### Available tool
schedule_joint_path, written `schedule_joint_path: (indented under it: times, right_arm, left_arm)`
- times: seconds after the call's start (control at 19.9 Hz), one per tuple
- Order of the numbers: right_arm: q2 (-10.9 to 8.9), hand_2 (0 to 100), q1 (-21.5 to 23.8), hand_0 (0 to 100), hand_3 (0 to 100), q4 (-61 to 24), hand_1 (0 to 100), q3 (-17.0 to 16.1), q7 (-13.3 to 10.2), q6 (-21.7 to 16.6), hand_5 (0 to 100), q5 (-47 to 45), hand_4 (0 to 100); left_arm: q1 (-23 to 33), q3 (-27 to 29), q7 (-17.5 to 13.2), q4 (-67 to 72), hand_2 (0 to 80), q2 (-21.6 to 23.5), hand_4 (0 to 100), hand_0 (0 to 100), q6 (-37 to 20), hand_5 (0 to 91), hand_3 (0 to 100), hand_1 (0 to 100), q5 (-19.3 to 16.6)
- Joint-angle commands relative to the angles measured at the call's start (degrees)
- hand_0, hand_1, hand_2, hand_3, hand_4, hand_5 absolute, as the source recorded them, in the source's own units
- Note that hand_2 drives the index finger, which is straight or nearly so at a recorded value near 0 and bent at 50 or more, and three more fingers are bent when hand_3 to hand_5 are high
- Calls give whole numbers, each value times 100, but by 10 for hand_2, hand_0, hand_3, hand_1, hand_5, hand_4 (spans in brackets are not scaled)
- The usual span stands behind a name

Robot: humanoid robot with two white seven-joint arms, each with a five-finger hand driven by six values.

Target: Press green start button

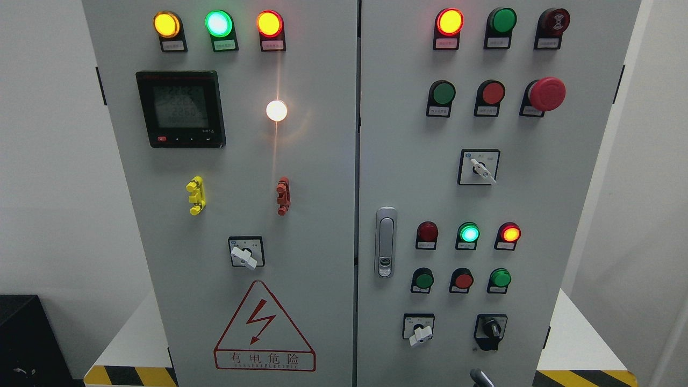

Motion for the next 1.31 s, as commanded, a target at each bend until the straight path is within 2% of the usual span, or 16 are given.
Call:
schedule_joint_path:
  times: [0.0,0.4,0.45,0.55,0.65,0.76,0.86,1.01,1.06,1.11,1.21,1.26]
  right_arm:
    - [0,0,-10,0,57,4,39,0,-1,3,0,0,0]
    - [-9,0,-28,0,68,-40,51,0,-1,-32,0,96,0]
    - [-9,0,-37,0,98,-49,117,8,-1,-41,0,131,12]
    - [0,0,-124,0,166,-49,232,8,-9,-58,0,472,112]
    - [0,0,-177,0,309,-49,284,17,-27,-93,138,929,275]
    - [0,0,-204,53,439,-40,305,35,-62,-198,328,1386,422]
    - [0,0,-248,87,513,-40,306,26,-97,-286,437,1931,502]
    - [0,0,-318,92,664,-40,315,0,-351,-392,645,2897,674]
    - [0,0,-327,92,712,-49,322,0,-413,-392,729,3135,712]
    - [0,0,-336,94,729,-58,324,-9,-466,-401,749,3364,724]
    - [8,0,-423,100,827,-75,331,-18,-545,-401,871,3777,796]
    - [0,0,-432,102,846,-67,332,-18,-545,-401,888,3979,808]
  left_arm:
    - [-132,0,-4,-158,0,0,0,120,2,0,0,556,0]
    - [-132,0,-4,-158,0,0,0,120,2,0,0,556,0]
    - [-132,0,-4,-158,0,0,0,120,2,0,0,556,0]
    - [-132,0,-4,-158,0,0,0,120,2,0,0,556,0]
    - [-132,0,-4,-158,0,0,0,120,2,0,0,556,0]
    - [-132,0,-4,-158,0,0,0,120,2,0,0,556,0]
    - [-132,0,-4,-158,0,0,0,120,2,0,0,556,0]
    - [-132,0,-4,-158,0,0,0,120,2,0,0,556,0]
    - [-132,0,-4,-158,0,0,0,120,2,0,0,556,0]
    - [-132,0,-4,-158,0,0,0,120,2,0,0,556,0]
    - [-132,0,-4,-158,0,0,0,120,2,0,0,556,0]
    - [-132,0,-4,-158,0,0,0,120,2,0,0,556,0]
